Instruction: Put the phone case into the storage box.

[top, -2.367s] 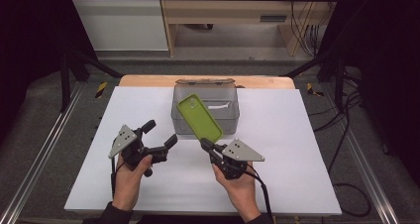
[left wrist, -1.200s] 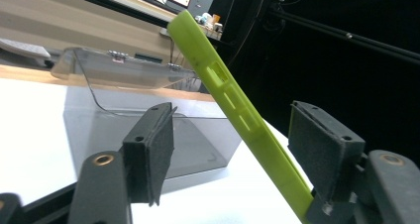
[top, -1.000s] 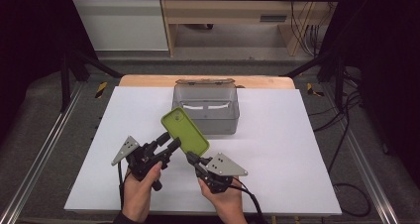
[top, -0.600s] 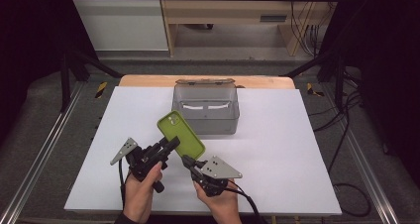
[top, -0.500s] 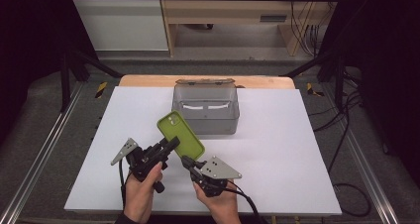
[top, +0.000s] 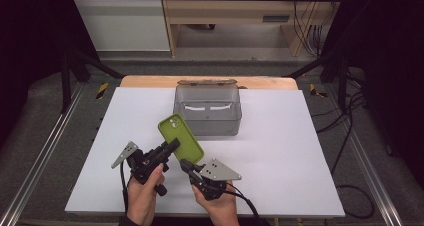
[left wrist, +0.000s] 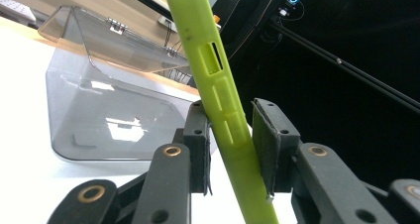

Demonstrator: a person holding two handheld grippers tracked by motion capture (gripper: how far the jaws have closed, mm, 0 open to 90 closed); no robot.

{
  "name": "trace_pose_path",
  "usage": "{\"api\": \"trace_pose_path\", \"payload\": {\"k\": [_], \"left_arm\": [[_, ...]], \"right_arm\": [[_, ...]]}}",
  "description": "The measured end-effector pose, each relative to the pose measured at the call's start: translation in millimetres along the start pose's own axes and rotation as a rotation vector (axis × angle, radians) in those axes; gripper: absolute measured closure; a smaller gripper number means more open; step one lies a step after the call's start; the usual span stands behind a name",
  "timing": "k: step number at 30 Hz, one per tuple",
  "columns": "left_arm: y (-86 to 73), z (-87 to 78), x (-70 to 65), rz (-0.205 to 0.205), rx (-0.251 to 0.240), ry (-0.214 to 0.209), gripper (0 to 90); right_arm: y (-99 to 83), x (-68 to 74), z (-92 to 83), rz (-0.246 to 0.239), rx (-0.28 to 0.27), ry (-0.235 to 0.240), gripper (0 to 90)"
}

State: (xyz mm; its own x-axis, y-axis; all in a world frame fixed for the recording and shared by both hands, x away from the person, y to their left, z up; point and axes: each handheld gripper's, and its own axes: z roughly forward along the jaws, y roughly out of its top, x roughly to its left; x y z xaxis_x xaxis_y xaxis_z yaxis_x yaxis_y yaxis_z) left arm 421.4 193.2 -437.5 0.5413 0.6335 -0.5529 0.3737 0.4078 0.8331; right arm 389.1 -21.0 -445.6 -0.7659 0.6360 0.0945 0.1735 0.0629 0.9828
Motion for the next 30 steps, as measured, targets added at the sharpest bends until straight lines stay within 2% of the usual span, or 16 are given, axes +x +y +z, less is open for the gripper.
{"api": "trace_pose_path", "payload": {"k": [9, 12, 15, 18, 20, 22, 24, 26, 28, 30], "left_arm": [[-0.9, -1.9, 1.2, -0.043, -0.011, -0.024, 74.0], [-0.3, -2.1, -2.7, -0.009, -0.001, -0.029, 76.6], [0.2, -3.3, -6.2, 0.019, -0.002, -0.018, 77.2], [-0.9, -4.5, -7.6, 0.033, 0.0, 0.007, 77.3], [-0.8, -5.8, -7.5, 0.06, -0.005, 0.037, 77.3], [0.5, -7.7, -5.3, 0.08, -0.012, 0.059, 77.4], [2.7, -10.3, -1.3, 0.084, -0.024, 0.077, 77.3], [5.3, -12.7, 3.1, 0.083, -0.032, 0.093, 77.3], [8.9, -15.6, 6.8, 0.104, -0.04, 0.113, 77.3], [13.4, -19.0, 9.3, 0.12, -0.048, 0.127, 77.3]], "right_arm": [[-2.7, 3.1, 3.9, 0.008, 0.017, -0.004, 87.7], [-4.6, 2.9, 6.0, 0.003, 0.03, -0.008, 87.6], [-4.9, -0.2, 7.4, 0.013, 0.034, 0.011, 86.4], [-3.5, -3.4, 7.0, 0.011, 0.051, 0.009, 75.9], [-4.0, -6.3, 5.7, 0.02, 0.056, 0.011, 68.4], [-3.8, -8.5, 3.2, 0.002, 0.06, -0.012, 65.2], [-2.2, -12.6, 0.0, 0.005, 0.057, -0.02, 61.0], [0.2, -17.3, -3.4, -0.002, 0.049, -0.042, 55.2], [1.7, -22.7, -5.6, -0.012, 0.05, -0.063, 48.8], [2.3, -29.6, -7.7, -0.007, 0.088, -0.086, 44.0]]}}
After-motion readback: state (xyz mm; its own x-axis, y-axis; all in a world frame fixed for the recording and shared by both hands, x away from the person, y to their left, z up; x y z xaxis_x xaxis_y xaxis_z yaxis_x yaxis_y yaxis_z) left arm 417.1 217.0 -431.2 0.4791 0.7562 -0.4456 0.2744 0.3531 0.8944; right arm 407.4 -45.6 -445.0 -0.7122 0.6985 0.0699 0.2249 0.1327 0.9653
